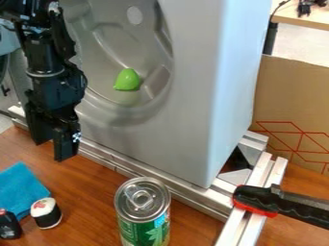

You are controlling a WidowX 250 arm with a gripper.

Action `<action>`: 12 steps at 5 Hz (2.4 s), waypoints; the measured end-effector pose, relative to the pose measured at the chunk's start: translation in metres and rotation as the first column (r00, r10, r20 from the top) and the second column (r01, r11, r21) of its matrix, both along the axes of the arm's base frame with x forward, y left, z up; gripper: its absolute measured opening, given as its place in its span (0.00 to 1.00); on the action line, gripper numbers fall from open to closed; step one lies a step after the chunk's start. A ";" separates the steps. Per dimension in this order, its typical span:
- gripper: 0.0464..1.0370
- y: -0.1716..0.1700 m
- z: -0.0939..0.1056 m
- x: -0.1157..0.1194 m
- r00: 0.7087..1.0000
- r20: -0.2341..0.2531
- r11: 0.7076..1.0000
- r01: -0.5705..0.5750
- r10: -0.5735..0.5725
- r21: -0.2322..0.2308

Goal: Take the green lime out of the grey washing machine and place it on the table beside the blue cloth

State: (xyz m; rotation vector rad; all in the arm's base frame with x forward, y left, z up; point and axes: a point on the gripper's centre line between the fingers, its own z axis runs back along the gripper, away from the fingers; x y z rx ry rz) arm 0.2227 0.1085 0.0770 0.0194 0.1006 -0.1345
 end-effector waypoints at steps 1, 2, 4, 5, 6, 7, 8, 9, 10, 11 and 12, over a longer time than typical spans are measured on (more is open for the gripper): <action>0.96 -0.002 -0.006 -0.002 1.000 -0.022 1.000 0.001 -0.001 -0.011; 0.96 0.001 -0.004 0.013 0.997 0.063 0.999 0.042 -0.042 0.007; 0.96 0.006 0.034 0.067 0.955 0.264 0.990 0.124 -0.137 0.066; 0.96 0.012 0.028 0.092 0.948 0.277 0.987 0.144 -0.158 0.069; 0.96 0.014 0.030 0.115 0.943 0.267 0.978 0.169 -0.196 0.121; 0.96 0.015 0.028 0.124 0.941 0.269 0.976 0.178 -0.205 0.124; 0.96 0.017 0.025 0.130 0.936 0.268 0.972 0.201 -0.228 0.125; 0.96 0.017 0.011 0.137 0.935 0.258 0.969 0.223 -0.244 0.107; 0.96 0.013 0.004 0.144 0.900 0.329 0.958 0.269 -0.285 0.096; 0.96 0.020 0.005 0.145 0.866 0.433 0.968 0.232 -0.249 0.093; 0.96 0.025 0.005 0.153 0.860 0.447 0.970 0.219 -0.245 0.110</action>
